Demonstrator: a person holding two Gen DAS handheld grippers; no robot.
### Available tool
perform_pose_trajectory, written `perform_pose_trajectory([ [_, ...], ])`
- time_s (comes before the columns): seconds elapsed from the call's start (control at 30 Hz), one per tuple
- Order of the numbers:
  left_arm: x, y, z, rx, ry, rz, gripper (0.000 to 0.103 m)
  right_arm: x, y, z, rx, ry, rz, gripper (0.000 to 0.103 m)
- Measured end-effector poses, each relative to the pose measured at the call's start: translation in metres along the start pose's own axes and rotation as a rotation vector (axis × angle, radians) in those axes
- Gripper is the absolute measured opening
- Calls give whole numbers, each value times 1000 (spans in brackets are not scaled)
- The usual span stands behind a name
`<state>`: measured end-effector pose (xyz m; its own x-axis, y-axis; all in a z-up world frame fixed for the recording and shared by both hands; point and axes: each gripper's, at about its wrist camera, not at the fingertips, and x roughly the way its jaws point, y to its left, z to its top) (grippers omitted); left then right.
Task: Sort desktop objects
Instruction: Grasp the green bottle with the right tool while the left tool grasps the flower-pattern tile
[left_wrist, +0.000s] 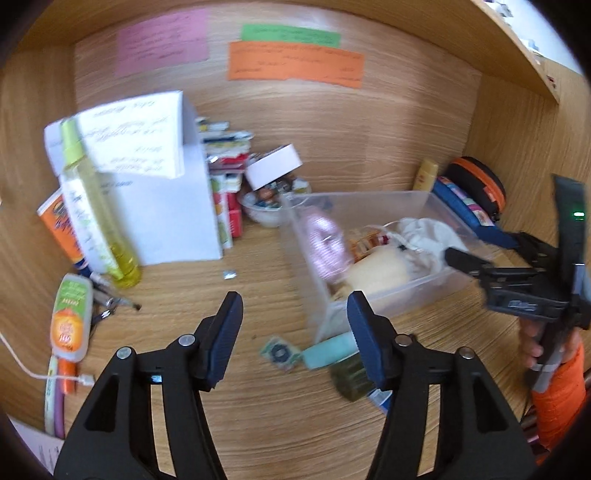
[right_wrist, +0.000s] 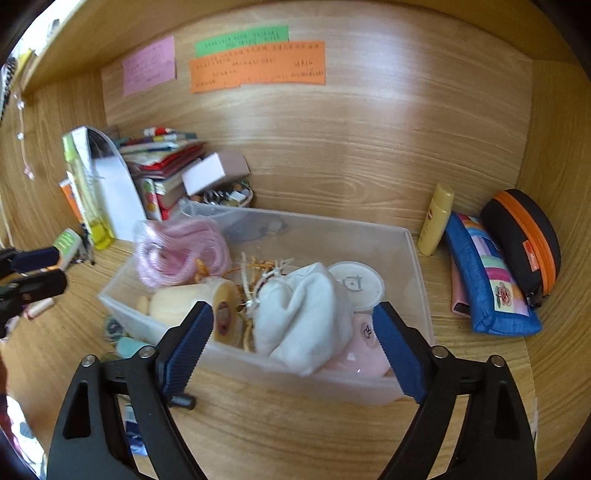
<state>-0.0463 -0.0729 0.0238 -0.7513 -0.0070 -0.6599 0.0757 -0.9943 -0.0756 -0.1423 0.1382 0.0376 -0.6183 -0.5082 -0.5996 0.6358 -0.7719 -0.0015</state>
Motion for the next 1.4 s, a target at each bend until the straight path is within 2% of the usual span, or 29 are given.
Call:
perform_pose_trajectory([
  [0.2,10,27,-16,-79,51,-1,64,-16,28,-11,-54,-14,13,92],
  [0.3,13,39,-24,-103,67,13,64,-20,43,-19,-57,8,67,92],
  [0.47,13,53,-38,-113,84,23,64,-17,71,-37,-59,71,199,92],
  [0.77,16,69,-54,-125,105,4,64,29,109,-47,-69,220,211,92],
  [0.9,16,70,-58,-105,110,-5,64,46,115,-51,-76,268,160,92],
  [1.07,23,61,-58,-49,129,-8,64,52,110,-47,-52,248,138,91],
  [1.1,25,59,-58,-37,135,-12,64,52,107,-46,-49,244,137,90],
  [1.17,28,54,-57,-13,146,-17,64,51,104,-45,-37,238,146,80],
  [1.2,30,51,-57,-1,150,-21,64,50,102,-44,-34,231,154,80],
  [1.23,32,47,-56,13,156,-30,64,49,102,-43,-36,219,162,73],
  [1.4,43,31,-51,69,173,-37,64,38,100,-42,-38,196,195,72],
])
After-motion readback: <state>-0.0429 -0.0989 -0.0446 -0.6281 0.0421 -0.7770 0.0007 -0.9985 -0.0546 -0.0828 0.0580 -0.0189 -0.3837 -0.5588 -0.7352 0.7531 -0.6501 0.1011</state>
